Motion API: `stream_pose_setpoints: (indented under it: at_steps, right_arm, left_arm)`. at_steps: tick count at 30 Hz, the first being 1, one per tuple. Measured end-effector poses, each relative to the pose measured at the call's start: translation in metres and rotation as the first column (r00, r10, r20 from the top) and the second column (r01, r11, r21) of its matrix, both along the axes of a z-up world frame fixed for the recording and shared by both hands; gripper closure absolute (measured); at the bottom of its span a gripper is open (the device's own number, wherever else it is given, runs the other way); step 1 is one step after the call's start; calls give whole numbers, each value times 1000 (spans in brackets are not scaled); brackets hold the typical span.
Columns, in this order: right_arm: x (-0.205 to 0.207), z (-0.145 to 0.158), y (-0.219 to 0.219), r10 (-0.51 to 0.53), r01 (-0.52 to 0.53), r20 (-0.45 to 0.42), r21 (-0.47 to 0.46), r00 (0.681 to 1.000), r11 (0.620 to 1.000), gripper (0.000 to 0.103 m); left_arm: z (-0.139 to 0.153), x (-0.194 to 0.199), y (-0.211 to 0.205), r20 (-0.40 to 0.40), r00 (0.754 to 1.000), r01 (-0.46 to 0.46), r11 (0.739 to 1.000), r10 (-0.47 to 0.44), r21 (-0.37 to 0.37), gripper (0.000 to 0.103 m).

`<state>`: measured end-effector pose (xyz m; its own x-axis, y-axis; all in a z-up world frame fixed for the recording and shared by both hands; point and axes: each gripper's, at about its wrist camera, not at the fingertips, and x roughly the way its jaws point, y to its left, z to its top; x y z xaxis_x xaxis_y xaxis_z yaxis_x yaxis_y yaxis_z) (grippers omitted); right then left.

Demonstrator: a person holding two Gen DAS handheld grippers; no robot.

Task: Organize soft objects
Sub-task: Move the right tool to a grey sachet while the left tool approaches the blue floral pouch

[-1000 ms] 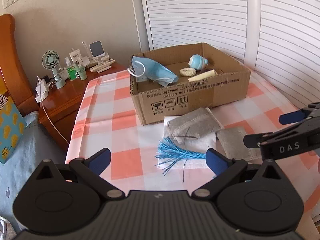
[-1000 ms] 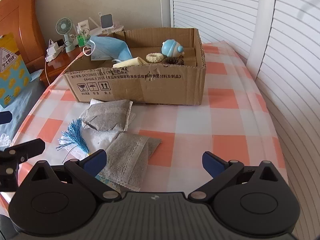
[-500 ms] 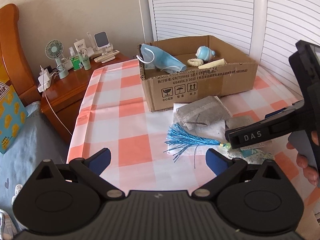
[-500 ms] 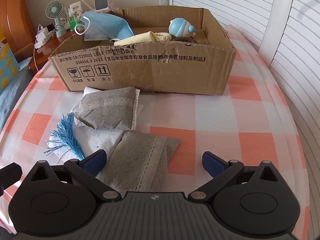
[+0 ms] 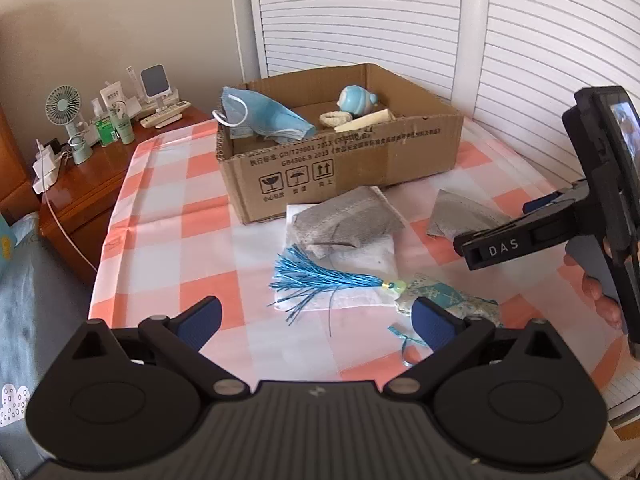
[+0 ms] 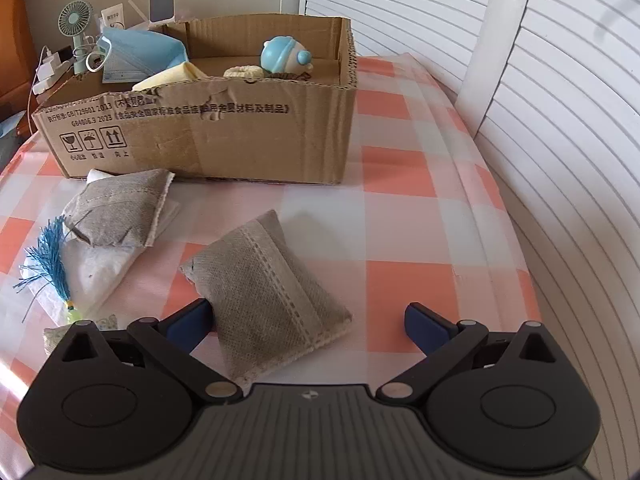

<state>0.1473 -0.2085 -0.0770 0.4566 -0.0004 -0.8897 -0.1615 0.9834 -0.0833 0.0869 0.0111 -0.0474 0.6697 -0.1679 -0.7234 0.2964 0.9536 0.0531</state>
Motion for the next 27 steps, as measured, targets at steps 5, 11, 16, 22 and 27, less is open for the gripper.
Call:
stream_pose_setpoints:
  at_steps: [5,11,16,22,27]
  right_arm:
    - [-1,-1,-13,4,-4,3,16,1000,1000,0]
    - [-2,-2,-22,23,-24,16,32,1000,999,0]
    - [-1,-2,-26,31,-32,19,40,999,999,0]
    - [-2,-3,-27,33,-34,27,43,999,998,0]
    - [-2,-2,-27,33,-34,30,43,999,998,0]
  left_arm:
    - [-4,5,-16,-23,999,46,999,-46,2,2]
    - [-12,14,-43,-53,992,119,993,-118,21,2]
    - [-23,22,-64,-80,984,166,985,-162,47,2]
    - [-32,27,-74,-106,978,186,982,-181,36,2]
    - [-34,23,-62,-118,981,161,985,-152,67,2]
